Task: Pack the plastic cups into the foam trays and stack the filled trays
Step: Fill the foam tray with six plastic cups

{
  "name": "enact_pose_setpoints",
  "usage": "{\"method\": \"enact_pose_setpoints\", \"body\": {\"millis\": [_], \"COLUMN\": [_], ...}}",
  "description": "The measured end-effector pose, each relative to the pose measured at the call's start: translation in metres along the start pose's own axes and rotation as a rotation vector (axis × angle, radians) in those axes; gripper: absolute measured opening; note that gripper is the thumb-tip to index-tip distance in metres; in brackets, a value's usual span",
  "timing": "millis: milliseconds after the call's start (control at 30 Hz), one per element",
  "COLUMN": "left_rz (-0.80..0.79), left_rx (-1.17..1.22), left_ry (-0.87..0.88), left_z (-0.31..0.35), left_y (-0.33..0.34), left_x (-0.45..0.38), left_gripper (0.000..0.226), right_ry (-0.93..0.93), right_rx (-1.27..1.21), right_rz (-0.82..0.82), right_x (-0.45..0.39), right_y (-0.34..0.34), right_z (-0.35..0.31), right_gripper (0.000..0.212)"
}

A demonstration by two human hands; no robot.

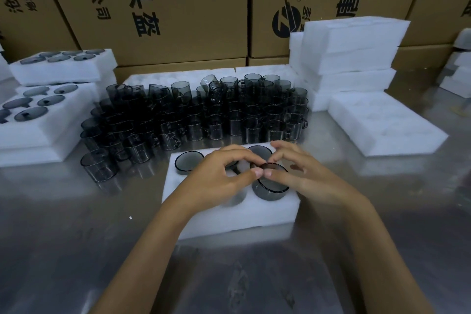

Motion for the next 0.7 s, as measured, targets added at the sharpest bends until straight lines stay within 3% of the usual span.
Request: {"method": "enact_pose_setpoints", "body": {"millis": [167,267,533,600,700], "left_rz": [0.030,0.018,0.028,0.031,0.047], "left_rx": [-0.095,-0.128,-0.223,-0.226,-0.191], "left_ry": [-0.085,-0.115,-0.076,-0.071,-0.045], "left_z": [-0.009,-0.012,-0.014,-0.016,-0.017], "left_y": [0.001,0.003,0.006,0.006,0.006], "left_x": [-0.002,-0.002,-0.004,-0.004,-0.004], "left_gripper": [0.013,0.013,0.034,0.034,0.026], "right_ry": [-0.010,-0.039,0.043,-0.021,-0.083], "right_rx": [-0.164,-0.107,-0.244,-0.315,-0.265], "right_rz": [0.135,0.153,0.158,0.313,0.695], "right_x": [-0.006,-0.009,-0.008,-0.013,-0.022], "right_y": [0.004,0.003,0.006,0.004,-0.012], "right_z": [0.001,0.006,0.015,0.019,0.034], "right_gripper": [0.019,0.010,0.029,0.024,0.015]}}
Point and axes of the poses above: each hand's wrist, its own x-axis away from the middle knuckle, its own y-axis out of the palm, z = x × y, the point moved 4 cm from there along -x, towards the middle knuckle, and after that the axes turned 12 degrees about -x, right-handed, at the moved point
